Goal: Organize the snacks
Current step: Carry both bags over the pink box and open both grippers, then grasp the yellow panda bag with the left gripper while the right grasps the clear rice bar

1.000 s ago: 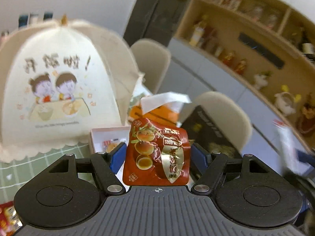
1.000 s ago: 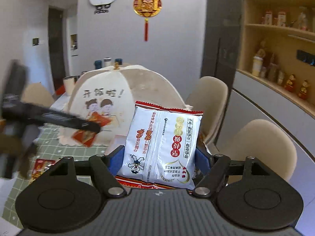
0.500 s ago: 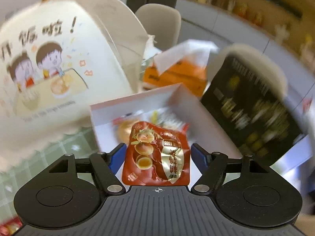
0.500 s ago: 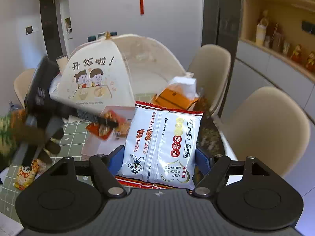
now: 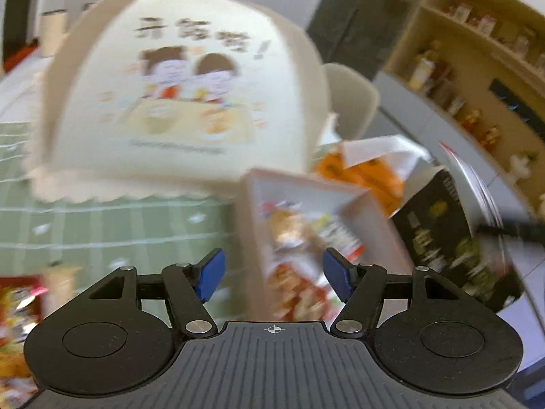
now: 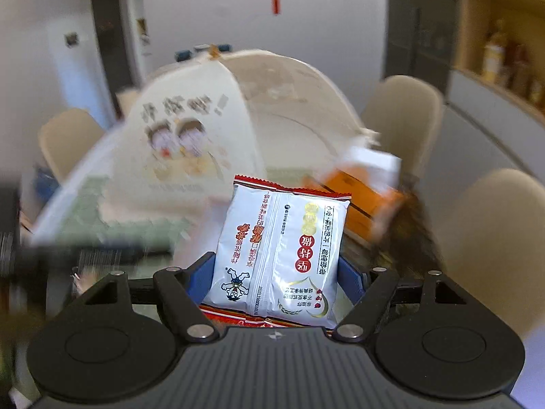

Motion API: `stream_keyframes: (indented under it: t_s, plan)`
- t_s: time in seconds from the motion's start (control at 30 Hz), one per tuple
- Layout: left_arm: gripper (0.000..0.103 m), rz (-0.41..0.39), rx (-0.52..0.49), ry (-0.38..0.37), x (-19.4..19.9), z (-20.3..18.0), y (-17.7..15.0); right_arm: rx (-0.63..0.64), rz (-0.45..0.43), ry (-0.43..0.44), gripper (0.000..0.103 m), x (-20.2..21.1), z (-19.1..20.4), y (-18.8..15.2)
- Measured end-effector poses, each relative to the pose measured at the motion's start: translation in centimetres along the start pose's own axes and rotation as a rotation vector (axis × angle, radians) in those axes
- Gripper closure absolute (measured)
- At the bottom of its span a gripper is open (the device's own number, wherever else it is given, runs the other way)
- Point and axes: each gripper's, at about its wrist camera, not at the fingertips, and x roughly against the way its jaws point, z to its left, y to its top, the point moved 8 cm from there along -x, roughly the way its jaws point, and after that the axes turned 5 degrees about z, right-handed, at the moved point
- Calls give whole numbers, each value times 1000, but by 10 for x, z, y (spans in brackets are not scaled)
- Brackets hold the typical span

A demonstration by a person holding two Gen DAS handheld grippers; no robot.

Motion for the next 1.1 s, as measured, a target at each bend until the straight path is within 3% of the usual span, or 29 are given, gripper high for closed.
stream_keyframes:
  t_s: [0.1,0.27,0.43,0.63,0.73,0.8,0.93,1.1]
  plan:
    - [34,10,52,37,25,34,-18,-70,44,-46,26,-28,-8,18]
    - [34,-4,152,144,75,107,-44,-136,39,-66,26,-21,-9,1]
    - [34,-17,271,223,113,170,-62,-75,96,-28,26,-33,45,-35]
    - [35,-3,298,168,144,178,-90,161,220,104,24,-74,174,-114]
    - [36,22,292,160,153,182,-103,186,301,157,24,-100,225,-140]
    - [36,45,279,165,156,187,-110,205,340,142,24,-116,246,-151]
    - [36,67,272,136,152,195,-120,248,348,60,25,-128,253,-164]
    - [36,86,279,65,125,188,-116,336,310,-68,25,-100,218,-175]
